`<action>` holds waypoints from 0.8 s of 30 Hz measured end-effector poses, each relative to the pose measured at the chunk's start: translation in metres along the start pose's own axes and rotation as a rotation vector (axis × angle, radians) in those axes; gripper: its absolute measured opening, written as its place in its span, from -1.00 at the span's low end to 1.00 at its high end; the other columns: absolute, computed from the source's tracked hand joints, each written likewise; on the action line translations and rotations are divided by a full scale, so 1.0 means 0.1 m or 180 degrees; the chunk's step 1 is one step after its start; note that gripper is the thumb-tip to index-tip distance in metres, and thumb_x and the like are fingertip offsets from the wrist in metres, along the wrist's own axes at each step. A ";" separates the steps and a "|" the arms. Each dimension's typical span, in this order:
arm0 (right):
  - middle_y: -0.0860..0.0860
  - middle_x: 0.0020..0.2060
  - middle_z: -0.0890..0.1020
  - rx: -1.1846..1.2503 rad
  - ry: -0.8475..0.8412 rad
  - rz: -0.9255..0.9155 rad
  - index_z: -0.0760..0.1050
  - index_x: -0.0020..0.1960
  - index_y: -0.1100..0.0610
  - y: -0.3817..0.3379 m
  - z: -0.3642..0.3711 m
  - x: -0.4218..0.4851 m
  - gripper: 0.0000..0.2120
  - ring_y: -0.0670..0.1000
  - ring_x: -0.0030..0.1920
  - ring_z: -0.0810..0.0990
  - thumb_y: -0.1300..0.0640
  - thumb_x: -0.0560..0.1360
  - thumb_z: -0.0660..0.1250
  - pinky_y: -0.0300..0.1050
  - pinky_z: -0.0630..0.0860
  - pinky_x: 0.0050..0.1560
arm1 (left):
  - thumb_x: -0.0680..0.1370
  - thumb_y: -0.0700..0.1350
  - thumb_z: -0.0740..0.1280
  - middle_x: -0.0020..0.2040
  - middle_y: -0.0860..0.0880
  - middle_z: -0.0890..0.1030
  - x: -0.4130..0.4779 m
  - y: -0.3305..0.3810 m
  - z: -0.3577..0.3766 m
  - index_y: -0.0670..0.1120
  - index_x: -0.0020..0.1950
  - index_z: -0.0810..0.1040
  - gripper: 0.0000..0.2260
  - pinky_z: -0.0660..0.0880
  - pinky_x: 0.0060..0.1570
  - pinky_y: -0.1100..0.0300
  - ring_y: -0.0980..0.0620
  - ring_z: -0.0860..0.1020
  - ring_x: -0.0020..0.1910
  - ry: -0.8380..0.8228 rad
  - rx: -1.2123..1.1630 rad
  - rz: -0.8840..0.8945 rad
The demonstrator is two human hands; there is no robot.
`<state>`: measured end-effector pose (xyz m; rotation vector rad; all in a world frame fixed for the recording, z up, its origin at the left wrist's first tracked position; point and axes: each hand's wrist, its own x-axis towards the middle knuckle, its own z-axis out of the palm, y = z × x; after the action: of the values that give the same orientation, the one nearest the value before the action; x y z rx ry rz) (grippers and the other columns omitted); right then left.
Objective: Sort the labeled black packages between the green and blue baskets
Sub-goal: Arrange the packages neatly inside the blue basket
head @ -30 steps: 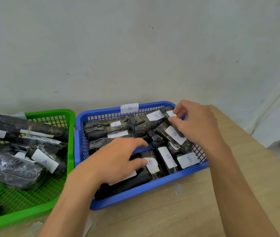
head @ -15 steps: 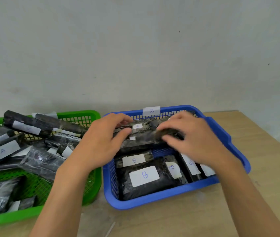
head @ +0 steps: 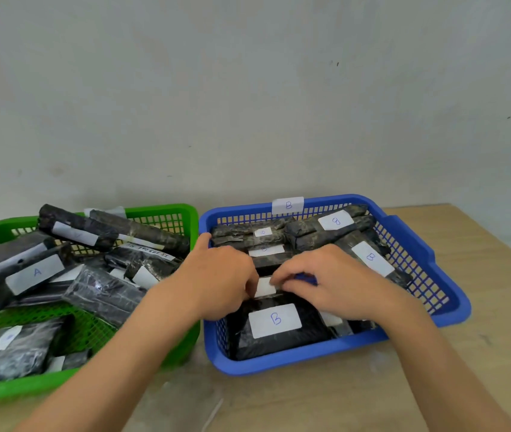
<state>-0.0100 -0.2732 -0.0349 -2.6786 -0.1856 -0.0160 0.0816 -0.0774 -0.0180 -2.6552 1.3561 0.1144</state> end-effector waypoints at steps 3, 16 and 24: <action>-0.20 -0.05 0.72 -0.0128 0.0573 0.0183 0.68 0.11 -0.13 0.16 -0.15 -0.03 -0.84 -0.14 -0.02 0.63 0.05 0.57 0.41 0.00 0.57 0.07 | 0.57 0.03 0.36 0.15 0.08 0.65 0.15 -0.14 -0.16 0.12 0.15 0.61 -0.83 0.49 0.20 0.00 -0.03 0.58 0.19 0.0228 -0.0249 0.0040; -0.02 0.55 0.26 -0.0215 0.0427 0.1094 0.47 0.39 -0.13 0.63 -0.26 -0.14 -0.58 0.04 0.53 0.23 -0.07 0.56 0.44 0.04 0.31 0.47 | 0.47 0.15 0.48 0.09 -0.07 0.61 0.76 -0.24 0.03 -0.08 0.24 0.47 -0.52 0.50 0.02 -0.03 -0.15 0.56 0.08 0.0556 -0.0232 -0.0144; -0.05 0.56 0.28 -0.0420 0.0778 0.0905 0.40 0.46 -0.09 0.58 -0.25 -0.12 -0.55 0.03 0.56 0.20 -0.01 0.60 0.40 0.04 0.31 0.43 | 0.30 0.09 0.49 -0.03 0.01 0.63 0.60 -0.40 -0.10 -0.02 0.09 0.53 -0.58 0.58 -0.07 -0.03 -0.07 0.57 -0.05 0.1064 -0.1120 -0.0299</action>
<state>-0.0132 -0.3374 -0.0381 -2.7780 0.2819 -0.2737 0.1492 -0.1042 -0.0123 -3.1411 1.4096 -0.1202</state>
